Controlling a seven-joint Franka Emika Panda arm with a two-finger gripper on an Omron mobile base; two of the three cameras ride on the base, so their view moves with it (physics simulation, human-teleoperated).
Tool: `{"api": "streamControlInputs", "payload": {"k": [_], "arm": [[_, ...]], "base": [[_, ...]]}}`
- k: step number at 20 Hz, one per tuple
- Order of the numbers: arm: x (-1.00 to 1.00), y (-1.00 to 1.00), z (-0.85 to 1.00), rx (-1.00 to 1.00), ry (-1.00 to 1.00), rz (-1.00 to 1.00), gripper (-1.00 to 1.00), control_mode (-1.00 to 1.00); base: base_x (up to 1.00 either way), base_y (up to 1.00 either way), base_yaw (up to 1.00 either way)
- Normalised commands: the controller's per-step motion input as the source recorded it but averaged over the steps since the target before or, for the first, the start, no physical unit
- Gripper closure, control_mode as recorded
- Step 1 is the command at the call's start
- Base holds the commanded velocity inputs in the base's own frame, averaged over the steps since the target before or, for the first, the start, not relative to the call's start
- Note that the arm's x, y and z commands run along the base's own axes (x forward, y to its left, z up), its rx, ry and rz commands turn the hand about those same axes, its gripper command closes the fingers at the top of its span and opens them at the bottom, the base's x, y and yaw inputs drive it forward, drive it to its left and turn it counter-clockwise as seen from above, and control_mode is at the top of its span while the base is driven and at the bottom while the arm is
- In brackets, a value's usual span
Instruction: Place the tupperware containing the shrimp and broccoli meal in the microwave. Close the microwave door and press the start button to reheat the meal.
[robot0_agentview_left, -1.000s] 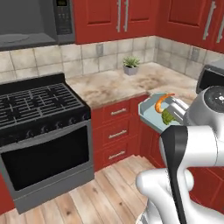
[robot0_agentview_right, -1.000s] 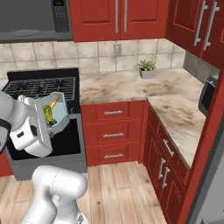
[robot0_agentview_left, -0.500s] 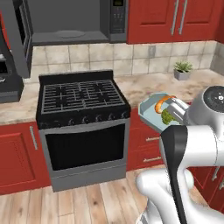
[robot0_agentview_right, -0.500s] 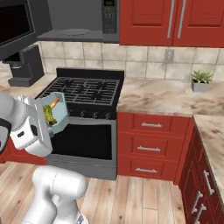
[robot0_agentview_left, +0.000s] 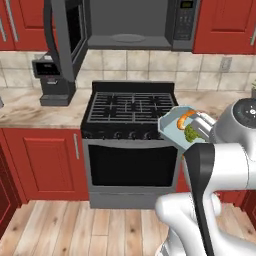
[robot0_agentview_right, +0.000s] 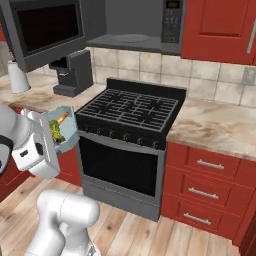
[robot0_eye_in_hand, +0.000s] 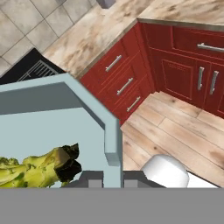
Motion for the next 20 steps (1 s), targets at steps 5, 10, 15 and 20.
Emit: {"api": "streamControlInputs", "payload": {"k": [5,10,15,20], "arm": [[0.00,0.00,0.00,0.00,0.00,0.00,1.00,1.00],[0.00,0.00,0.00,0.00,0.00,0.00,1.00,1.00],[0.00,0.00,0.00,0.00,0.00,0.00,1.00,1.00],[0.00,0.00,0.00,0.00,0.00,0.00,1.00,1.00]], "base": [[0.48,-0.01,0.37],[0.57,-0.08,0.30],[0.65,-0.15,0.24],[0.64,-0.14,0.19]]}}
